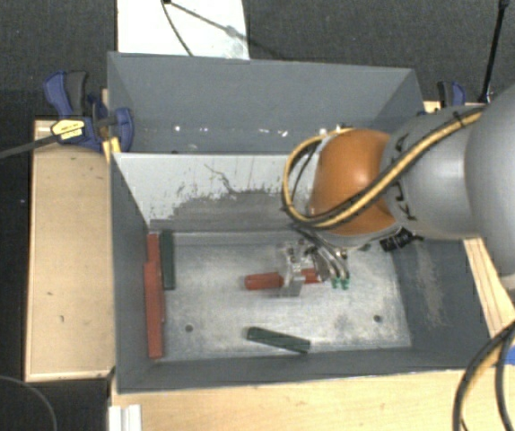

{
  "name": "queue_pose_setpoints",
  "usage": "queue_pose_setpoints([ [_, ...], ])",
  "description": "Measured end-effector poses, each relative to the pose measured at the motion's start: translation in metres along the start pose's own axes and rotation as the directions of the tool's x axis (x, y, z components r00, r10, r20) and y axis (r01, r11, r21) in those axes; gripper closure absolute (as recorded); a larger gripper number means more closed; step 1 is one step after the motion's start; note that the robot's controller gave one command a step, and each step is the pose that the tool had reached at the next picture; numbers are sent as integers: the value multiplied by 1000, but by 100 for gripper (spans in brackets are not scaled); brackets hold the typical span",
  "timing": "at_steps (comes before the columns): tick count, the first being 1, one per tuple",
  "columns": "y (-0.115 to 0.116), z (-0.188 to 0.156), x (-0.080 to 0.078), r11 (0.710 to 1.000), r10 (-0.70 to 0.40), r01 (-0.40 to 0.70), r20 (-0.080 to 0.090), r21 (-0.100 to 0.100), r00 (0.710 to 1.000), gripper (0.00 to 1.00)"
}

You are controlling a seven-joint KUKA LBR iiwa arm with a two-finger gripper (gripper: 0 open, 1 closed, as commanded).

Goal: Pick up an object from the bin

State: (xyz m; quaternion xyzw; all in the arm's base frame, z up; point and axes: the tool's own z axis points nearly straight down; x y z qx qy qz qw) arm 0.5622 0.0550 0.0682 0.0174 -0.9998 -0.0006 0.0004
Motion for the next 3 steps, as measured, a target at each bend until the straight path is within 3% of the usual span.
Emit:
queue_pose_setpoints([
  [2,0,-14,-2,1000,4,-4,7,0,1000,100],
  [3,0,-74,-4,1000,6,-6,9,0,1000,100],
])
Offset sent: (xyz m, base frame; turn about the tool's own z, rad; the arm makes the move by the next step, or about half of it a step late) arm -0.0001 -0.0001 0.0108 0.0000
